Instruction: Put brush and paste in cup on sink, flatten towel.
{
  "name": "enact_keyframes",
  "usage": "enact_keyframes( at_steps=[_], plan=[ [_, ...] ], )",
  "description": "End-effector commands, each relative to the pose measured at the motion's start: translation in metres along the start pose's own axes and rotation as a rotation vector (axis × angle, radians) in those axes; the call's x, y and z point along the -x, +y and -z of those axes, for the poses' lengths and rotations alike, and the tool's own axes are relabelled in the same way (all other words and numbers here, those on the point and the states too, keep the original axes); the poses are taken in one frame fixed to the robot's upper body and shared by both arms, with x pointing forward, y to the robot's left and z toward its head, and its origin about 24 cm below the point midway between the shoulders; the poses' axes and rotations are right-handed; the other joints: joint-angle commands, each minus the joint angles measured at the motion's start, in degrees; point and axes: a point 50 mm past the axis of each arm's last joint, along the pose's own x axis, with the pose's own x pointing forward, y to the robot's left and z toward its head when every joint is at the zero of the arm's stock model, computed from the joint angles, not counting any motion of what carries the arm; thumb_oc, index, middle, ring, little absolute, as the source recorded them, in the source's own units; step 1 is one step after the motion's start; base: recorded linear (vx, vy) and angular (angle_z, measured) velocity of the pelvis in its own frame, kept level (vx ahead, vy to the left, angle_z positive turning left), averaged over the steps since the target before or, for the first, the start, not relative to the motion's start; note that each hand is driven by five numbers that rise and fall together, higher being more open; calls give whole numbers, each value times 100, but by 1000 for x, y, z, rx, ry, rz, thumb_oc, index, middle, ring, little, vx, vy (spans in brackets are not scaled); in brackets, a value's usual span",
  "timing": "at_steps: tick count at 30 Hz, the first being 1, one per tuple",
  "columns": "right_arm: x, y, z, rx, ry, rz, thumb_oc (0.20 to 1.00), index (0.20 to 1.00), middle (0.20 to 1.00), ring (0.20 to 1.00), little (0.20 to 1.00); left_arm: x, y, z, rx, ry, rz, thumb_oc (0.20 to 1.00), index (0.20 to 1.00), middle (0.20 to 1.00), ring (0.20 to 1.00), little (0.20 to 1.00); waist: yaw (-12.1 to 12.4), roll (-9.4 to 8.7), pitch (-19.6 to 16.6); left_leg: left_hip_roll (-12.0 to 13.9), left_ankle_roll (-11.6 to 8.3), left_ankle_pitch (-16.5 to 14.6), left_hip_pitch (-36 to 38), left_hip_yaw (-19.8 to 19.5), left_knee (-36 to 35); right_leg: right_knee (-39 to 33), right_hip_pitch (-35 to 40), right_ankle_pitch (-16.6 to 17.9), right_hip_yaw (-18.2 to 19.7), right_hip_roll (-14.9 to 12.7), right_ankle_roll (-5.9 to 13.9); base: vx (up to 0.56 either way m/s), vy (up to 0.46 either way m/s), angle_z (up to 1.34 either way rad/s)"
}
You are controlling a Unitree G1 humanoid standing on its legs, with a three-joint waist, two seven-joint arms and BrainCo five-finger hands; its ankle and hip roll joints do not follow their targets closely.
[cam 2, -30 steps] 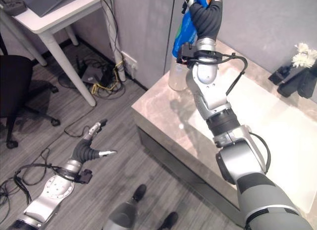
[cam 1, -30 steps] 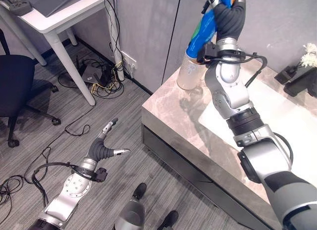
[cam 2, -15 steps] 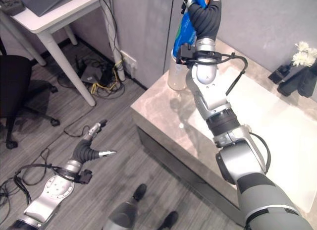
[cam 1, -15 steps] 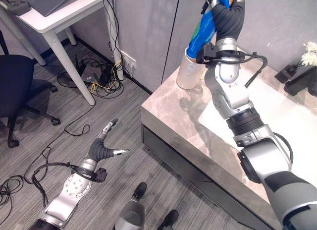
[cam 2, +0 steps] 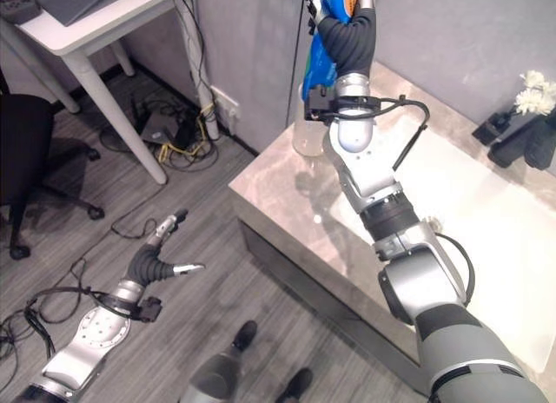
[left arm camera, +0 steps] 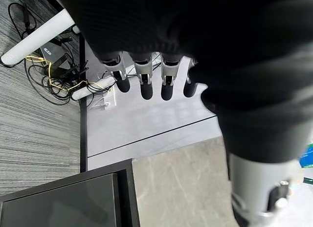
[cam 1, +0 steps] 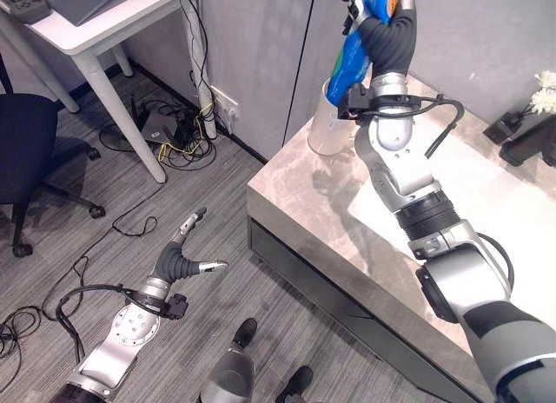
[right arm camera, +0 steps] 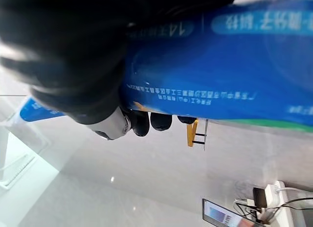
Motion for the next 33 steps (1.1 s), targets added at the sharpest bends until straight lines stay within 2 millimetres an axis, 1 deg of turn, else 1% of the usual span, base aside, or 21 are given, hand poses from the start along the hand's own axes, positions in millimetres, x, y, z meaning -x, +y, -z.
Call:
enact_keyframes(
  at_steps=[1, 9, 10, 11, 12, 18, 28, 33],
  plan=[
    [-11, -7, -23, -3, -110, -1, 200, 200, 200, 200, 200, 3, 5, -10, 15, -60, -4, 1000, 1000, 1000, 1000, 1000, 28, -204, -130, -218, 207, 99, 89, -215, -213, -5, 335, 916, 185, -503, 303, 0, 0, 0],
    [-10, -7, -17, -1, -84, 2, 200, 200, 200, 200, 200, 4, 5, -7, 18, -47, -14, 1000, 1000, 1000, 1000, 1000, 4, -209, -120, -213, 218, 91, 99, -201, -213, -5, 313, 940, 207, -495, 301, 0, 0, 0],
    [-10, -7, -16, 1, -77, 3, 520, 520, 520, 520, 520, 4, 6, -7, 19, -47, -15, 1000, 1000, 1000, 1000, 1000, 4, -211, -116, -208, 219, 90, 96, -193, -213, -5, 308, 945, 221, -490, 299, 0, 0, 0],
    [-10, -7, -14, 3, -72, 6, 705, 705, 705, 705, 705, 4, 6, -7, 17, -46, -14, 1000, 1000, 1000, 1000, 1000, 1, -213, -116, -202, 218, 90, 96, -187, -213, -5, 308, 949, 228, -491, 299, 0, 0, 0],
    [-10, -7, -14, 3, -68, 8, 1000, 1000, 1000, 1000, 1000, 4, 6, -7, 20, -46, -14, 1000, 1000, 1000, 1000, 1000, 1, -217, -115, -199, 217, 89, 96, -185, -213, -5, 308, 944, 231, -487, 298, 0, 0, 0],
    [-9, -7, -11, 7, -56, 13, 1000, 1000, 1000, 1000, 1000, 5, 6, -5, 29, -36, -17, 1000, 1000, 1000, 1000, 1000, -9, -229, -120, -193, 215, 85, 109, -176, -213, -5, 307, 956, 244, -477, 298, 0, 0, 0],
    [-4, -12, -5, 18, -38, 38, 1000, 1000, 1000, 1000, 1000, 4, 3, -2, 36, -19, 2, 1000, 1000, 1000, 1000, 1000, -8, -173, -149, -200, 213, 81, 126, -176, -213, -5, 313, 1006, 245, -485, 306, -8, -1, 0],
    [-4, -14, -6, 22, -46, 52, 1000, 1000, 1000, 1000, 1000, 4, 1, -1, 45, -15, 12, 1000, 1000, 1000, 1000, 1000, 0, -162, -174, -195, 210, 78, 142, -181, -213, -5, 327, 1022, 251, -487, 308, -7, -1, 0]
  ],
)
